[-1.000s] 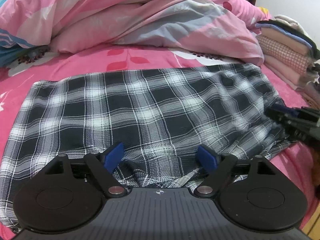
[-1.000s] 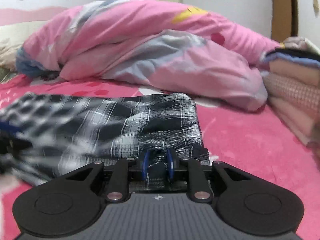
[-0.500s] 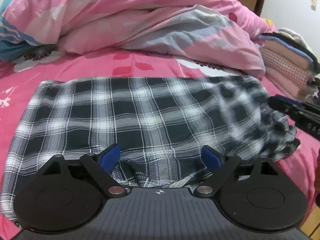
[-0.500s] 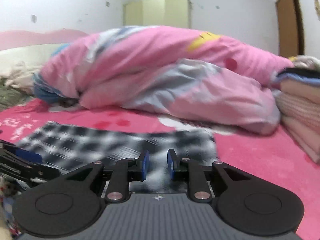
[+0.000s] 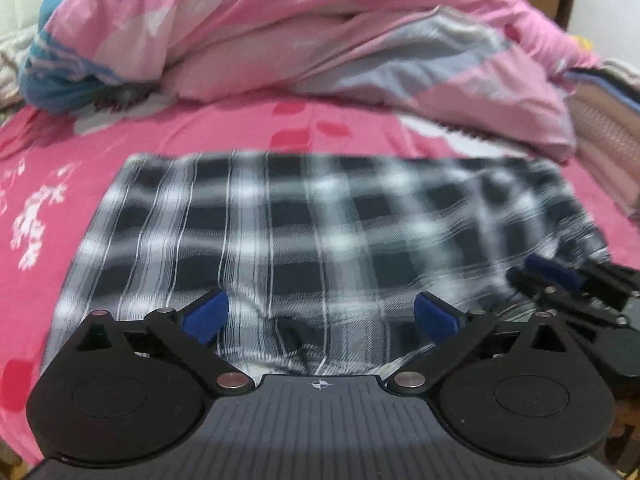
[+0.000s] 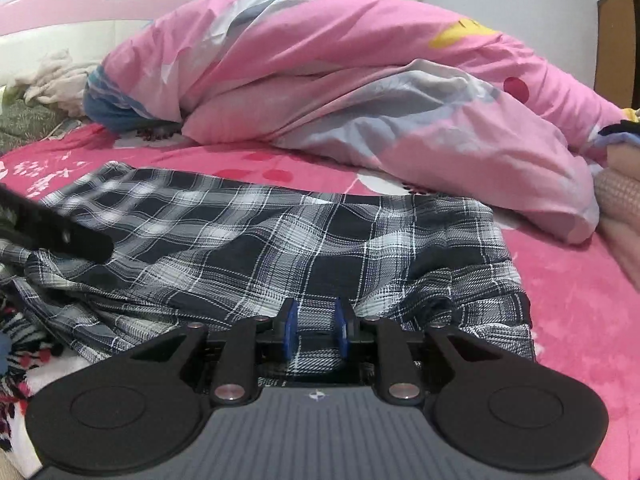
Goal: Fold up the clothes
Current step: 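Position both open grippers along the plaid garment edge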
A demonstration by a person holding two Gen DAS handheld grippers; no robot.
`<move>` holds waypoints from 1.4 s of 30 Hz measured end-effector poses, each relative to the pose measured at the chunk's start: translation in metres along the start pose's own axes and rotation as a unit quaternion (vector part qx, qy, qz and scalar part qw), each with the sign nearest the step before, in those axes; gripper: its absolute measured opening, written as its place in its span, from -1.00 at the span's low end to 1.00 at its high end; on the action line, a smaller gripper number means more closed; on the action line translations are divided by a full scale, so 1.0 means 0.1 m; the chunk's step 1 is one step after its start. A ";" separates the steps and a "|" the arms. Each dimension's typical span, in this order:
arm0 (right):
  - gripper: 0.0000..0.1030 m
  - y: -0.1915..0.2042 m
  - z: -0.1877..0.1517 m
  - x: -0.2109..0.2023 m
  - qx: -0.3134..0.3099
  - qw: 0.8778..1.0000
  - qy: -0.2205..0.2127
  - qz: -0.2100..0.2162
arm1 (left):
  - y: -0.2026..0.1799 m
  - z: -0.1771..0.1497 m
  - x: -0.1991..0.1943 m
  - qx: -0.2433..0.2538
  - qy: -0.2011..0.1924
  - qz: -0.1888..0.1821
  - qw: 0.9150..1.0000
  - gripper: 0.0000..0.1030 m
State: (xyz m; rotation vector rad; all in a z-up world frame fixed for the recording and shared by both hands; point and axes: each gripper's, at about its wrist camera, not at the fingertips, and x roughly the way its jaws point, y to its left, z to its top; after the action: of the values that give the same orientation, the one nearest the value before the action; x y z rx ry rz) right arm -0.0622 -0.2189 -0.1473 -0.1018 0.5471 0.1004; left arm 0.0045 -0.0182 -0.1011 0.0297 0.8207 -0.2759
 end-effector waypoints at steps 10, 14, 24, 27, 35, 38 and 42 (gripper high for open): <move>-0.56 -0.04 0.01 0.02 0.012 1.000 0.003 0.011 | -0.05 -0.03 0.07 0.004 0.018 0.015 1.000 1.00; -0.52 -0.05 0.01 0.02 0.015 1.000 0.004 0.016 | -0.07 -0.04 0.07 0.008 0.018 0.020 1.000 1.00; -0.50 -0.05 -0.01 0.02 0.019 1.000 0.001 0.018 | -0.10 -0.03 0.06 0.009 0.020 0.027 0.999 1.00; -0.49 -0.05 -0.01 0.02 0.020 1.000 0.000 0.019 | -0.11 -0.03 0.06 0.009 0.021 0.029 0.999 1.00; -0.49 -0.06 -0.02 0.02 0.024 0.999 -0.001 0.022 | -0.12 -0.02 0.06 0.009 0.026 0.037 0.999 1.00; -0.48 -0.06 -0.02 0.02 0.025 0.999 -0.001 0.022 | -0.13 -0.02 0.06 0.008 0.027 0.038 0.999 1.00; -0.48 -0.06 -0.03 0.02 0.026 0.999 -0.003 0.022 | -0.14 -0.01 0.07 0.008 0.028 0.039 0.999 1.00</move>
State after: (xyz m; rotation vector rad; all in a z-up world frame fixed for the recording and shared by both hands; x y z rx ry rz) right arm -0.0614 -0.2250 -0.1500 -0.0382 0.5463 0.1297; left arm 0.0047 -0.0330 -0.1057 0.0841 0.8706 -0.2077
